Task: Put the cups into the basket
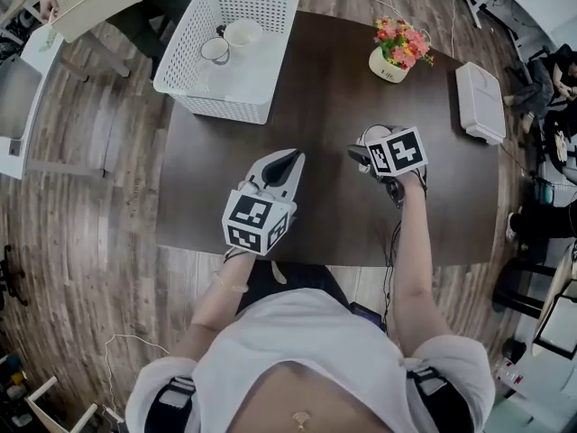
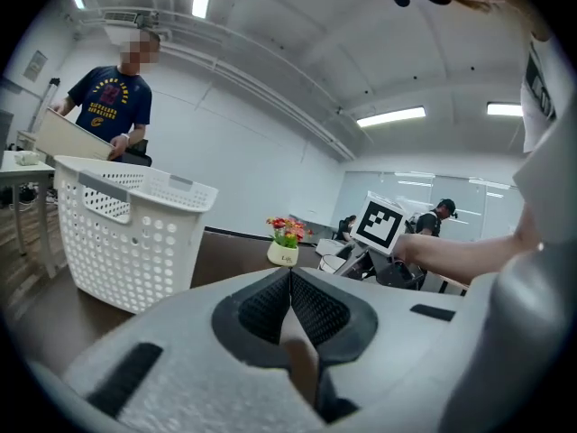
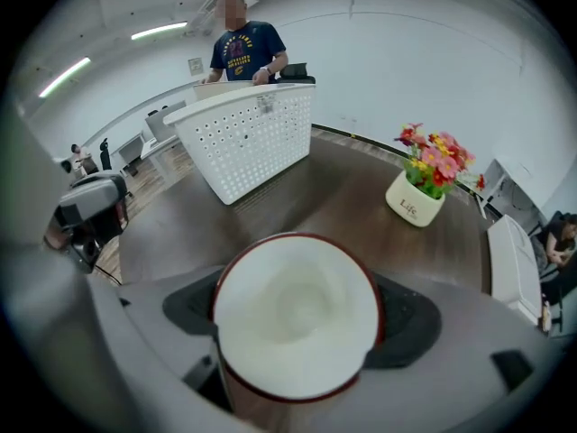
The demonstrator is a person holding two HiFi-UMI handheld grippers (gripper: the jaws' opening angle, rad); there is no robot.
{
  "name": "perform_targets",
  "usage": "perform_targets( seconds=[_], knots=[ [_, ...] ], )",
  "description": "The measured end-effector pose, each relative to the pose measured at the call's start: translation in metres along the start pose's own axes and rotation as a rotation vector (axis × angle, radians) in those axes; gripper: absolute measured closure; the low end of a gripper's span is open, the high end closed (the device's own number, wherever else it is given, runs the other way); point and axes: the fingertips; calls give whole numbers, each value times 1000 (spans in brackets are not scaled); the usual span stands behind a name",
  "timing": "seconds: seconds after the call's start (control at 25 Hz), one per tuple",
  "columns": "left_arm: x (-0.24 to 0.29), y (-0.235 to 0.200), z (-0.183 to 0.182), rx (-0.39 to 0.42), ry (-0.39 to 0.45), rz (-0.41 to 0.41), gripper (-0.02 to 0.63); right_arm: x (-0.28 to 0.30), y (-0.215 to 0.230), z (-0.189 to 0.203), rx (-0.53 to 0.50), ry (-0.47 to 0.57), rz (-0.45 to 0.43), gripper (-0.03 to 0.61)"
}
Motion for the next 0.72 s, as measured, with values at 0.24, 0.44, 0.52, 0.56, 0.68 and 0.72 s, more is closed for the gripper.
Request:
perform_targets(
  seconds=[0.24, 0.44, 0.52, 0.56, 0.68, 0.72],
  knots=[
    [-28, -46, -15, -1, 27, -86, 602, 24, -44, -39, -62, 20, -70, 141],
    [-43, -75, -29, 3, 36, -116, 603, 30, -64, -76, -125, 30, -125, 141],
    [-45, -83, -36, 6, 35, -113, 603, 27, -66, -95, -155, 38, -143, 141],
    [-45, -86, -40, 10, 33, -110, 603, 25, -66, -105, -167, 43, -147, 141],
    [-43, -96, -54, 28, 34, -97, 603, 17, -66, -131, -206, 48, -153, 141],
    [-42, -98, -60, 36, 39, -91, 603, 15, -65, -139, -222, 46, -152, 141]
  ],
)
Point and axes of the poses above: the fingertips, and each gripper's own axes: x forward along the fingers, y to its right, z out of its underside, and after that the axes turned 12 degrees about y, right-handed
